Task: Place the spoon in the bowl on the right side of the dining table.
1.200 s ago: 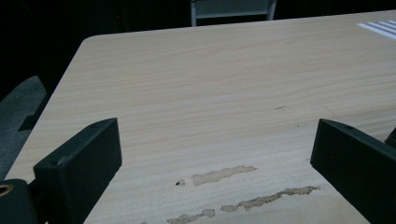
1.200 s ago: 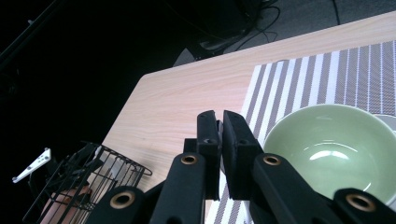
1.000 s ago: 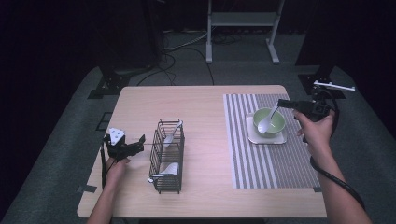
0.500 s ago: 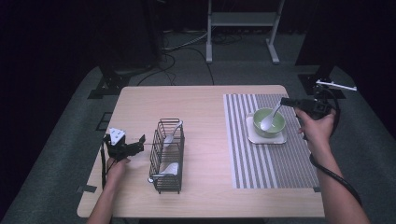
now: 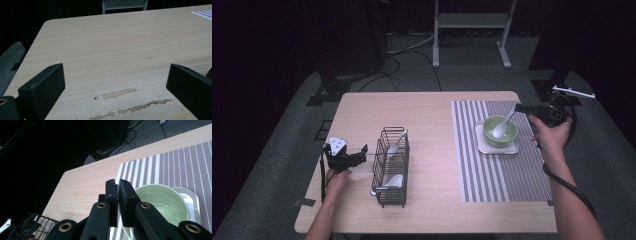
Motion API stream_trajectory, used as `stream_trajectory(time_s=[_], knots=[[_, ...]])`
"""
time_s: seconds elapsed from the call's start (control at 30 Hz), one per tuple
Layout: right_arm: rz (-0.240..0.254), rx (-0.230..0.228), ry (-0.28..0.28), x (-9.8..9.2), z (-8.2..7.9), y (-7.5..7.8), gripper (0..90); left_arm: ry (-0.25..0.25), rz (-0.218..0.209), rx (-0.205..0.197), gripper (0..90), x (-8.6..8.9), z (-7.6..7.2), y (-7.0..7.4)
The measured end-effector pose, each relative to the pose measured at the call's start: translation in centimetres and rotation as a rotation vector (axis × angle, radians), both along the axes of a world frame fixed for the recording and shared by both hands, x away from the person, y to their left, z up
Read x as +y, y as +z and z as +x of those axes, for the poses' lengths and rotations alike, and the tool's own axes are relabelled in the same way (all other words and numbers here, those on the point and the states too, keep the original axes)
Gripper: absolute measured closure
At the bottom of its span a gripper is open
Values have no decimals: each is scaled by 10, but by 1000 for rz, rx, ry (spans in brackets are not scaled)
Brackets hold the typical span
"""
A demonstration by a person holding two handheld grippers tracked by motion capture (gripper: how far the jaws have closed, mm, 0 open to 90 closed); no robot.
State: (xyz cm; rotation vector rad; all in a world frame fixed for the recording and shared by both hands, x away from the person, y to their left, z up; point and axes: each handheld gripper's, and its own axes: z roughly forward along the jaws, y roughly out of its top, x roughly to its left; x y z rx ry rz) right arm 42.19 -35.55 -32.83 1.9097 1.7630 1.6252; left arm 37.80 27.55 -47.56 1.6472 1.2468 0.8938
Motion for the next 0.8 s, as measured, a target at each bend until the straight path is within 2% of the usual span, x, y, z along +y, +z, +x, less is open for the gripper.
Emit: stream_trajectory(time_s=[0.8], knots=[[27, 37, -55, -10, 11, -30, 856, 0, -2, 1, 10, 0, 0, 0]])
